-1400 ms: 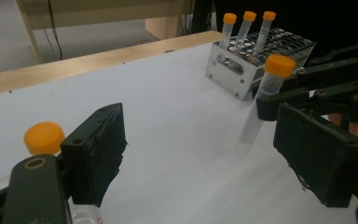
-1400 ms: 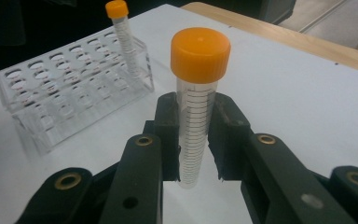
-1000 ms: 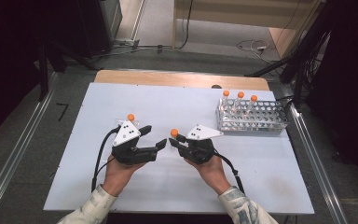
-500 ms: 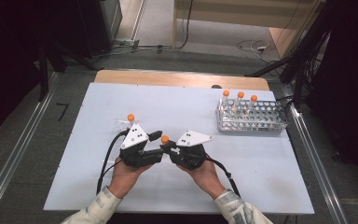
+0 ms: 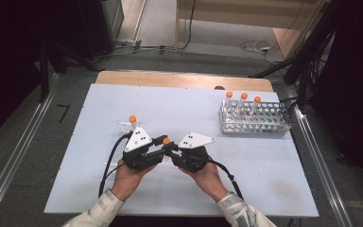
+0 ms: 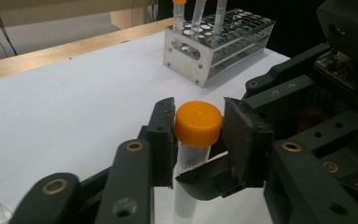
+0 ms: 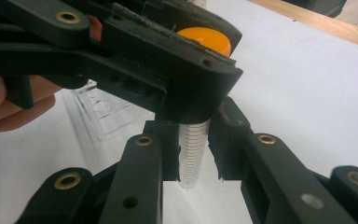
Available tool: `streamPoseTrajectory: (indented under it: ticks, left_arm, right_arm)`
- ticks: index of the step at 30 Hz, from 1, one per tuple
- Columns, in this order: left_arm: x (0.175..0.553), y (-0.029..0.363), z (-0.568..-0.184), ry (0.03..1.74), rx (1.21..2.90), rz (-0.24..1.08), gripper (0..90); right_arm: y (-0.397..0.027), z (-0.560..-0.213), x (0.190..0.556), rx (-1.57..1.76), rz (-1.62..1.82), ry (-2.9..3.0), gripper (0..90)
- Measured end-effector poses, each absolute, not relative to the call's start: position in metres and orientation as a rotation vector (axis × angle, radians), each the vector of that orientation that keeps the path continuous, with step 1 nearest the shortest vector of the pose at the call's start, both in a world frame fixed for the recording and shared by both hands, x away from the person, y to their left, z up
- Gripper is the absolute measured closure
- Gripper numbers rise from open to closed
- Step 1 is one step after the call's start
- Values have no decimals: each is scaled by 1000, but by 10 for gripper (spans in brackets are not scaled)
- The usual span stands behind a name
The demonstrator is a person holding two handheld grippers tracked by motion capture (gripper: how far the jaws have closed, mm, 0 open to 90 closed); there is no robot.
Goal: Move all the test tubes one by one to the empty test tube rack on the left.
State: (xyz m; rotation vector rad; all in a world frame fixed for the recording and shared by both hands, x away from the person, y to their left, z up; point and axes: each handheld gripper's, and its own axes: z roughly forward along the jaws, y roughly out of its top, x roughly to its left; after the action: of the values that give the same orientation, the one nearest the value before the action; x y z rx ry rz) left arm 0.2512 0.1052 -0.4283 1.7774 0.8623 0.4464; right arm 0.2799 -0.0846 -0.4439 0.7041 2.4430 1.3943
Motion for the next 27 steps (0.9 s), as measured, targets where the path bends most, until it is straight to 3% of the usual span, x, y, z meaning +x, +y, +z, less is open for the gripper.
streamPoseTrajectory:
  ticks: [11, 19, 27]
  left_arm:
    - [251, 108, -427, 865, 1770, 436, 700]
    - [252, 111, -424, 874, 1752, 434, 701]
    - [254, 119, -419, 888, 1729, 426, 701]
  right_arm:
    - [-86, -442, 279, 704, 1407, 2437, 707]
    - [-88, -441, 281, 724, 1414, 2450, 353]
    - [-94, -439, 286, 786, 1401, 2442, 210]
